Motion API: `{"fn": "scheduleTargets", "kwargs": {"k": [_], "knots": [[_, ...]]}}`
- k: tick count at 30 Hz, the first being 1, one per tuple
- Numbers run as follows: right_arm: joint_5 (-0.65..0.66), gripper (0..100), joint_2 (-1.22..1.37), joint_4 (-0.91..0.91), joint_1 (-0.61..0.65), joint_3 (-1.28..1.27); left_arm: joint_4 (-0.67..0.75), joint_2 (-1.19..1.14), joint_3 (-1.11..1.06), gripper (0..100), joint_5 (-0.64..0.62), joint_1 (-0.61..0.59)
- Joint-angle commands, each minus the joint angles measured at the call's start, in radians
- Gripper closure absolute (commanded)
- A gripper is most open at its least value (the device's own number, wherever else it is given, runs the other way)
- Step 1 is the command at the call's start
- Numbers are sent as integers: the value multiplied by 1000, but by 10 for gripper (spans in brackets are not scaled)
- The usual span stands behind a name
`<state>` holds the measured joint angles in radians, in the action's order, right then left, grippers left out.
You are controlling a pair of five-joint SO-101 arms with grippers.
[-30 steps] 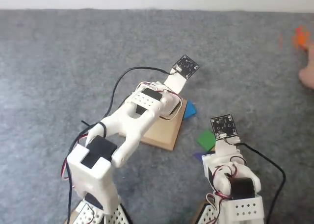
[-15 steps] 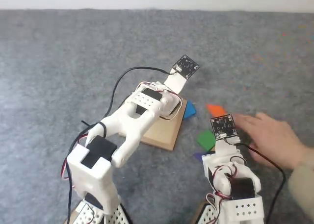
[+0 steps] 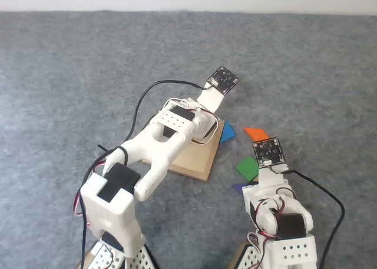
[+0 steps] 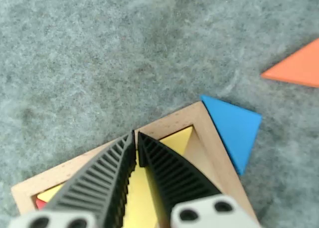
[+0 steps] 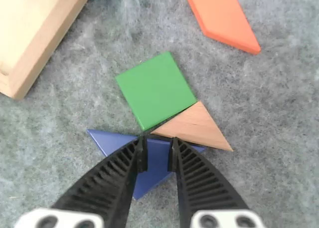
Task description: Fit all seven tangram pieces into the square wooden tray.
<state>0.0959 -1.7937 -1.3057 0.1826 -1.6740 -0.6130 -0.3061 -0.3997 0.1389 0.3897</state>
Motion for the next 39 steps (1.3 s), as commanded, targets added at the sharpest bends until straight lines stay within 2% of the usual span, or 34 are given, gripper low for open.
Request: {"fn": "scheduleTargets", "kwargs": {"k": [1,5,9,16,23,30,39], "knots": [[8,923,-21,-7,-4,-9,-5,9,22,989,11,-14],[8,923,-21,-7,-4,-9,9,71,25,989,-2,-61],[8,923,-21,-7,-4,-9,-5,273,21,989,-40,-123],[5,923,-21,-7,-1,-9,-316,597,10,989,-44,-195],[5,923,-21,-7,1,-9,-577,778,-54,989,-46,-276],[9,919,-21,-5,1,-9,-632,944,-254,989,-44,-295],[11,919,-19,-5,-7,-9,-594,1339,-610,989,-5,-420]]}}
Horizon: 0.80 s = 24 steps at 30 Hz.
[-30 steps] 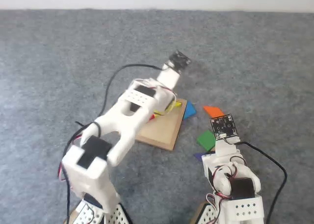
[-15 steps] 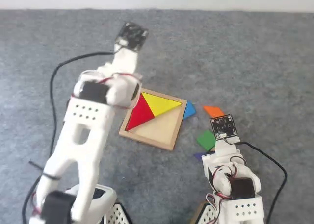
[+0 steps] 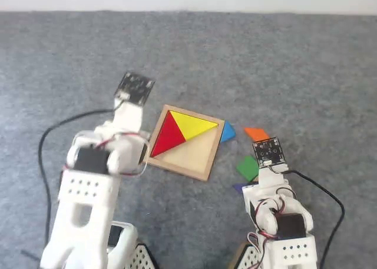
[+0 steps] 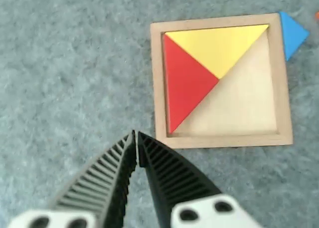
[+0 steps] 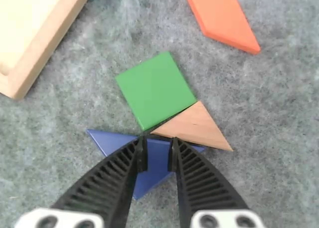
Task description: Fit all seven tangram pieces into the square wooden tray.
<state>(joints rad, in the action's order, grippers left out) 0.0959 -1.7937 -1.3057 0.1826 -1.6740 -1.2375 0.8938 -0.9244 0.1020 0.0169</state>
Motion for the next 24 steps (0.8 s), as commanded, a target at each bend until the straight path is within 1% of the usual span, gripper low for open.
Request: {"fn": "scheduleTargets", "kwargs": {"k": [1,3,7,9,11,13,16,21,24], "knots": [[11,920,-19,-5,-7,-9,40,184,-139,988,66,-72],[11,921,-19,-5,-7,-9,63,272,-240,988,106,-129],[12,922,-19,-5,-8,-9,126,437,-409,988,106,-252],[12,922,-18,-4,-19,-8,129,519,-460,988,109,-281],[14,923,-18,-4,-67,-8,124,594,-492,988,107,-282],[14,923,-19,-5,-127,-5,124,655,-522,988,107,-253],[34,923,-18,-15,-177,26,107,735,-570,988,106,-213],[149,923,-16,-65,-272,193,107,819,-622,988,106,-203],[161,924,-15,-113,-283,296,118,858,-679,988,106,-175]]}}
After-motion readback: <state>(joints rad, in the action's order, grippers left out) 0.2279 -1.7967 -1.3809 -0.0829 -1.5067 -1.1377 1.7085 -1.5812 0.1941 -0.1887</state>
